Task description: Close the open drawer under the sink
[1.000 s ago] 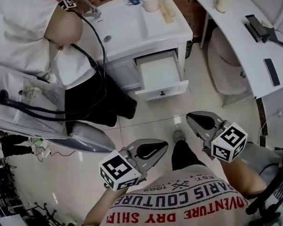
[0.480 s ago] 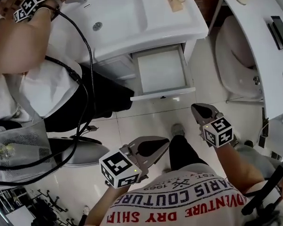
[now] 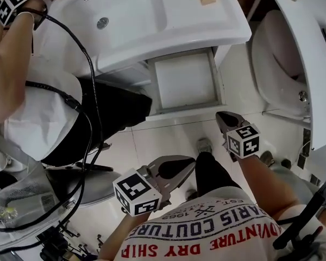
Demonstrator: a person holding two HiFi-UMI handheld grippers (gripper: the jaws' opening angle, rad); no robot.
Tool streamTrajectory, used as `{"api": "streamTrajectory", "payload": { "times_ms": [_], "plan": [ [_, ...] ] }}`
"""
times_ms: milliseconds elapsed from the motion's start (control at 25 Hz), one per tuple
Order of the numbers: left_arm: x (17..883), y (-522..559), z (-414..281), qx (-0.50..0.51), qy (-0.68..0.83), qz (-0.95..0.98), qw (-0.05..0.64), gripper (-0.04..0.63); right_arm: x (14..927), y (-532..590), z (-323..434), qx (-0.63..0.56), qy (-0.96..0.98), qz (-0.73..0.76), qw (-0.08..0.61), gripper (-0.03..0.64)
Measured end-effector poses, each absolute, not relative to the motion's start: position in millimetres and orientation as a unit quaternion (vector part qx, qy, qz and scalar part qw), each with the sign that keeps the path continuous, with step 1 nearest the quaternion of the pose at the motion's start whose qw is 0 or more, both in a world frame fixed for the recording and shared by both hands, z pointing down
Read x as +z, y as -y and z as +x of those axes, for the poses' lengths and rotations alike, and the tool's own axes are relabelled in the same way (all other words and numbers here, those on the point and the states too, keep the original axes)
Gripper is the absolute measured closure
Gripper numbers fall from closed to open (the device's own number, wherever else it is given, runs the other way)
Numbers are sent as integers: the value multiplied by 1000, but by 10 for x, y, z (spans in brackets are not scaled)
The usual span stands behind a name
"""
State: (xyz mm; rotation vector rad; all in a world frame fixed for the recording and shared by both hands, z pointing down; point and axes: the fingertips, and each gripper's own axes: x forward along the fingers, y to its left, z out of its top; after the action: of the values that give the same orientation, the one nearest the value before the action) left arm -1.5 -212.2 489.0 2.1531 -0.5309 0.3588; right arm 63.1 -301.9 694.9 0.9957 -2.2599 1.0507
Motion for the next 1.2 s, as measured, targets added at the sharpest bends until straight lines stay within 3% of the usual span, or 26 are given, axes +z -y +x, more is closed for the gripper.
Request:
{"api": "streamTrajectory", "payload": {
  "times_ms": [1200],
  "plan": [
    [5093, 2410, -468, 125, 220, 848, 466, 612, 6738, 4965, 227, 421, 789, 425, 138, 609]
  ]
}}
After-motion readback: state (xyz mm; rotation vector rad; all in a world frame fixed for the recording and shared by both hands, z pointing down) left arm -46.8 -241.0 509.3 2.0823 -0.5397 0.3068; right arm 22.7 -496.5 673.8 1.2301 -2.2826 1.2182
